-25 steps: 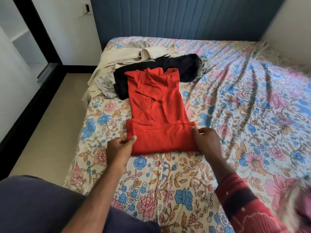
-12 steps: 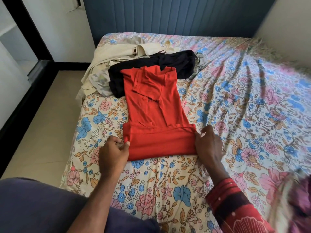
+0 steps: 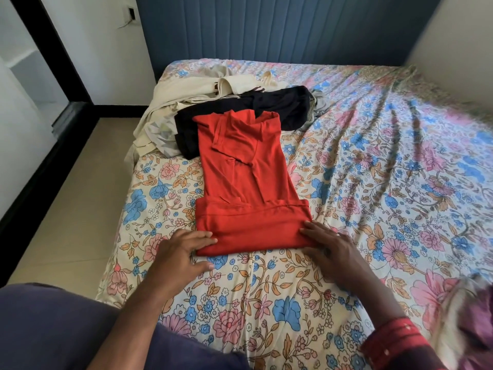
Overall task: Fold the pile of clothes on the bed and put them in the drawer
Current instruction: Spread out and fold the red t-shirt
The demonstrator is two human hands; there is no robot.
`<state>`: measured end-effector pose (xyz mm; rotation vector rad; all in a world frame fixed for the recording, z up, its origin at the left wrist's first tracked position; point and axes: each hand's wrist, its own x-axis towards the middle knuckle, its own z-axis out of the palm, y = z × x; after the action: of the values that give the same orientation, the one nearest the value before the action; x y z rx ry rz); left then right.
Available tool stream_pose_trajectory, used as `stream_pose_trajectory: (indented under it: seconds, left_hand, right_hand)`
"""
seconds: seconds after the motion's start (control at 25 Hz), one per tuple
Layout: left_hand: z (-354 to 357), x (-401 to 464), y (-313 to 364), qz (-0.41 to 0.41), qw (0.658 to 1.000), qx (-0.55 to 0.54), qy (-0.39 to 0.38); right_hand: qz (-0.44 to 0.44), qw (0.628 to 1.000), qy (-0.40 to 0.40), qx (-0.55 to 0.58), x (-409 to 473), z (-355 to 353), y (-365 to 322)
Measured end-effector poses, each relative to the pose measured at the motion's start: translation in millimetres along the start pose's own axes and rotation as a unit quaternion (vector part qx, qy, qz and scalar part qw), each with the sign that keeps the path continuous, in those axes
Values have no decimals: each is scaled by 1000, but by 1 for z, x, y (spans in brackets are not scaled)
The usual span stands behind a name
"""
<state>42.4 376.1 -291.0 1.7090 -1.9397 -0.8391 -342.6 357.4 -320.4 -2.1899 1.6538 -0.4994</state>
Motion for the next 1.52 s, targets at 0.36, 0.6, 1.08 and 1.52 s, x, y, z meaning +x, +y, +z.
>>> stream_pose_trajectory:
  seconds: [0.36, 0.6, 1.08, 1.52]
  left_hand:
    - [-15, 12, 0, 79, 992, 19, 101]
    - [-58, -19, 16, 8, 977, -59, -205]
    - [-92, 56, 54, -44, 952, -284, -110]
    - [-44, 265, 0, -116, 984, 14, 132]
  right_hand:
    - [-55, 996, 24, 65, 8, -34, -21]
    - [-27, 955, -261, 139, -4, -91, -38]
    - [20, 960, -61, 273, 74, -107, -57]
    - [265, 964, 34, -11, 249, -34, -27]
